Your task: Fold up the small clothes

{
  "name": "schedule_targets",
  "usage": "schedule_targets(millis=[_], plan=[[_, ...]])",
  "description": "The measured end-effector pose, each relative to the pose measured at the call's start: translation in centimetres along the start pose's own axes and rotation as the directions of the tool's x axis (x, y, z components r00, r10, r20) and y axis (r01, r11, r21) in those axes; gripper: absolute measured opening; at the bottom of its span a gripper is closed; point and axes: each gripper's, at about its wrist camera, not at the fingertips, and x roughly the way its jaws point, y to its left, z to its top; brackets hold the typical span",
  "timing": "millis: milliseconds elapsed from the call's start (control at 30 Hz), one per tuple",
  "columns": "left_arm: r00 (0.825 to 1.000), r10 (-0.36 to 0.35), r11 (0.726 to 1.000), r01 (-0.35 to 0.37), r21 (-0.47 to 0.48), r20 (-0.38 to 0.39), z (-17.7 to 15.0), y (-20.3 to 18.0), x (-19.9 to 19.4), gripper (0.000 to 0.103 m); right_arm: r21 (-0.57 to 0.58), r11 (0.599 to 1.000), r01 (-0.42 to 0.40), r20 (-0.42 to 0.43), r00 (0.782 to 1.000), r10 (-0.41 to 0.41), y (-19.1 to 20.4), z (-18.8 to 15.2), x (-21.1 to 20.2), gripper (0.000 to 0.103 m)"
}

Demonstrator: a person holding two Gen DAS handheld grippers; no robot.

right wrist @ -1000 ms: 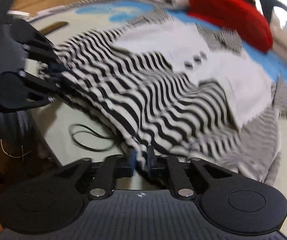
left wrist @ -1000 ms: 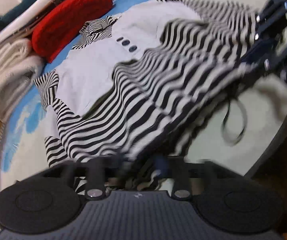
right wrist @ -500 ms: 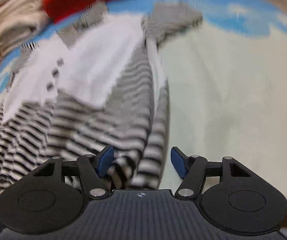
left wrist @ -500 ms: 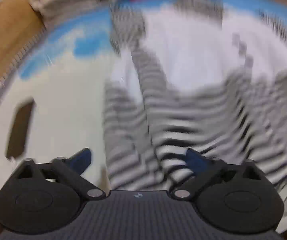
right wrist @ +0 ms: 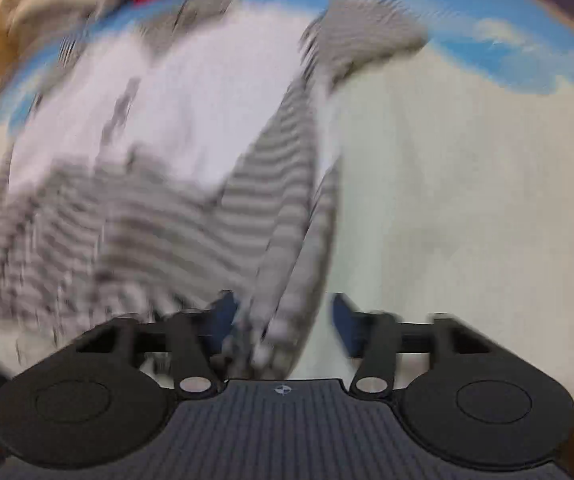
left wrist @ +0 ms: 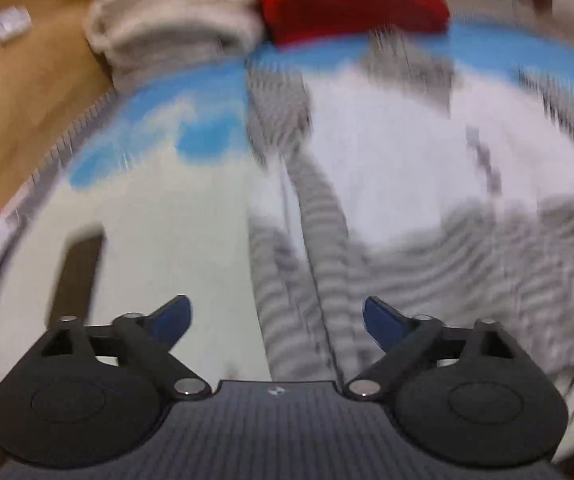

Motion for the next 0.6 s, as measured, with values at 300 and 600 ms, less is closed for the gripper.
schedule_targets(millis=[300,600], plan=[[0.997,0.069,0.994,-0.071,0.087,0.025,17.8,-3.9,14.1,0.103,0.366,0.929,-0.052,0.227,0.973,-0.035,0.0,10.1,4.2,0.072],[0.991,0.121,0.838,-0.135,-0.529,-0.061,26.3,10.0,29.2,0.096,0.245,0.969,0.035,0.074,0.996,-0.055,1.2,10.8,11.2,0.07]])
